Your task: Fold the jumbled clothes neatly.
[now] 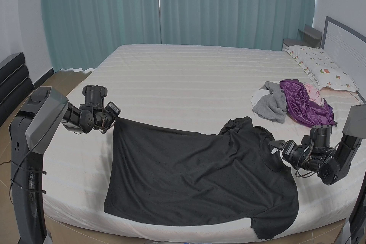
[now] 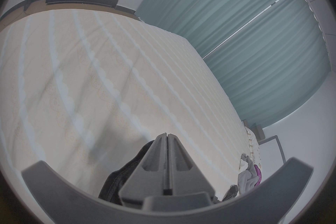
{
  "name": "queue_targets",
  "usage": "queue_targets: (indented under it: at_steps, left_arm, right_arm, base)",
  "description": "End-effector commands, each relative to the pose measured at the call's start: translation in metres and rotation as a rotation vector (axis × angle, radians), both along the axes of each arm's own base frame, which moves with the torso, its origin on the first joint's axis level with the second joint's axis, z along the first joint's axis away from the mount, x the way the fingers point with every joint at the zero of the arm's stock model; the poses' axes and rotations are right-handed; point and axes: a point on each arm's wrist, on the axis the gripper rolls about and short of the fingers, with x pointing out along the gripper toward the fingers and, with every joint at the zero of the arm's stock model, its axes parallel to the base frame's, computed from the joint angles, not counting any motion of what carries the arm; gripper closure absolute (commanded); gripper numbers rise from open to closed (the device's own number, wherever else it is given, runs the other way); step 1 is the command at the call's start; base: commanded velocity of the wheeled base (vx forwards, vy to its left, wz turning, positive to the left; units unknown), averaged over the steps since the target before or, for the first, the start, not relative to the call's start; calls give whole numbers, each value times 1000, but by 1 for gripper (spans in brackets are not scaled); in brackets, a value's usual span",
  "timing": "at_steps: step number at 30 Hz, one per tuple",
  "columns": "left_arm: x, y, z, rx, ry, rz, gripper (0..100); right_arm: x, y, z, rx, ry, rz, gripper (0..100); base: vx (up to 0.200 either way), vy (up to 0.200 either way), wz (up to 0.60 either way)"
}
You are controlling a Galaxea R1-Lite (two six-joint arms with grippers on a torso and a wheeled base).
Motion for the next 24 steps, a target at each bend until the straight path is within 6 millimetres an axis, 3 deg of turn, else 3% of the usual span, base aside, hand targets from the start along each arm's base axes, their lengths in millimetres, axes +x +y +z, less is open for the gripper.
queue_targets:
  at_steps: [1,8,14,24]
  left_arm:
    - [-1,-1,7,0,-13,-1,100]
    - [-1,0,7,-1,-12,3,100]
    - [-1,1,7,16,-15,28,100]
    - [-1,6,9,18,-17,41,100]
  right_arm:
    - [26,0,-1,-8,9,-17,0]
    - [68,-5,4,-5,-43,-42,0]
    - [84,-12,5,-7,-56,-59,0]
    - [114,-14,-22,-50,-31,-39,0]
  base:
    - [0,0,0]
    - [0,0,0]
    - [0,0,0]
    - [0,0,0]
